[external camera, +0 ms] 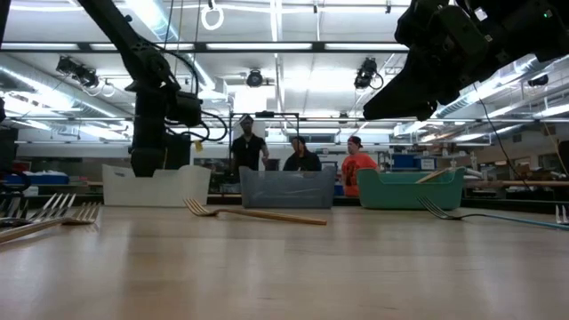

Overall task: Sort silverware by color (type)
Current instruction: Put the blue fork into the white bin

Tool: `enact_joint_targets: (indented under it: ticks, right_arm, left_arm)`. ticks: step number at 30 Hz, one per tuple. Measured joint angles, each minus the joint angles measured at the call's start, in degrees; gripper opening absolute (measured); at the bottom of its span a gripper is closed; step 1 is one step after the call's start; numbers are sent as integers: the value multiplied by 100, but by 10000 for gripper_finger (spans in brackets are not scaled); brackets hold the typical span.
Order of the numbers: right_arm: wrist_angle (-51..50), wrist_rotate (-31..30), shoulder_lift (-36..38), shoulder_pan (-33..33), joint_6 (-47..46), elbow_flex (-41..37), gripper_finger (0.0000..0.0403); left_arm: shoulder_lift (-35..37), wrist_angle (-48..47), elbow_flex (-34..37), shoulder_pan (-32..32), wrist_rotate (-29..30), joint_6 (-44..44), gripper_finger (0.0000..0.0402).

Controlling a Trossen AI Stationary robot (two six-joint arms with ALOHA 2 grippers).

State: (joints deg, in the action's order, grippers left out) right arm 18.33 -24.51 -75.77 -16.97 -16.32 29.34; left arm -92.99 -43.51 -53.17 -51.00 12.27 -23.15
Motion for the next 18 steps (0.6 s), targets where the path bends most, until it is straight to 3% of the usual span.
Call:
enact_joint_targets:
  ticks: [7, 18]
  right_arm:
    - [0, 2, 0, 0, 0, 1, 116]
    - [0, 0, 0, 0, 44, 2, 116]
  left_arm:
    - [0, -915, -628, 52, 7, 153, 125]
    - [2, -1401, -1522, 566, 15, 198, 126]
